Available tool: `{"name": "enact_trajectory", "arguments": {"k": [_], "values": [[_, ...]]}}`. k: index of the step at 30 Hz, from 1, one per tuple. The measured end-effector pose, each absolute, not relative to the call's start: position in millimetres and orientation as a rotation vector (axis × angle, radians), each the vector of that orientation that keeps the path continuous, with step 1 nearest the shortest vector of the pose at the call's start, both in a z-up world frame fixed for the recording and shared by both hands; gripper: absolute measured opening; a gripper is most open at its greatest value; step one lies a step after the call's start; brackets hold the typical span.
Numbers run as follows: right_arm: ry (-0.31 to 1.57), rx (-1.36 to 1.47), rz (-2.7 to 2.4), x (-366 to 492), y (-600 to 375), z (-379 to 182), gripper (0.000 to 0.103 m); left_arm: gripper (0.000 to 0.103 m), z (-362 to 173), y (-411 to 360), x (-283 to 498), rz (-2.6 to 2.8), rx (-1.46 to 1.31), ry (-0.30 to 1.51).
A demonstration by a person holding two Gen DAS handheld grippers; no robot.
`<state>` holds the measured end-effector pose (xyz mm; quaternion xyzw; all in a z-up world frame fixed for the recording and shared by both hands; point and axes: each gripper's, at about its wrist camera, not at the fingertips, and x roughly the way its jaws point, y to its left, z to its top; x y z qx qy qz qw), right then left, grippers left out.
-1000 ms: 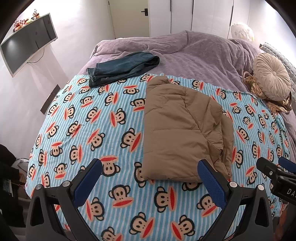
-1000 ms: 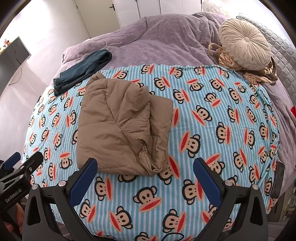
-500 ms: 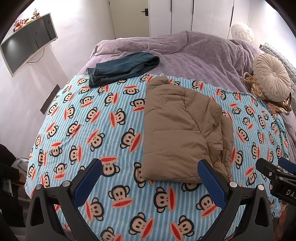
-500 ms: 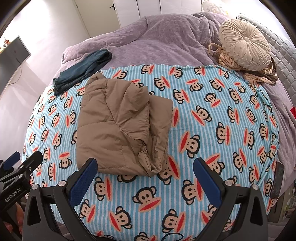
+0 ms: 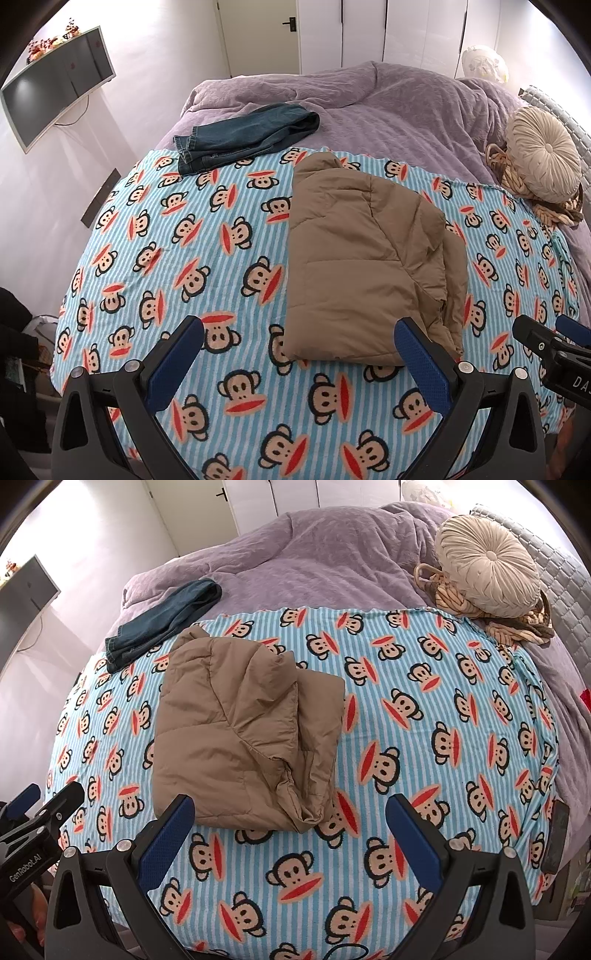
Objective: Fold large clothes
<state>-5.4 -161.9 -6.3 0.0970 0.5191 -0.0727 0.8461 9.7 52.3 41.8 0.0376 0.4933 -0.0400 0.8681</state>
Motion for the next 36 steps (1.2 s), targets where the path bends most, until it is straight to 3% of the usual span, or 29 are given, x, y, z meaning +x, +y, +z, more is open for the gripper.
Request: {"name": "enact_trajectory", "arguments": {"k": [36], "values": [[1.098, 0.207, -0.157, -8.5, -158.5, -7.1, 0.103, 0.103, 48.5, 56.6, 8.9, -0.103, 0.063, 1.004]]}}
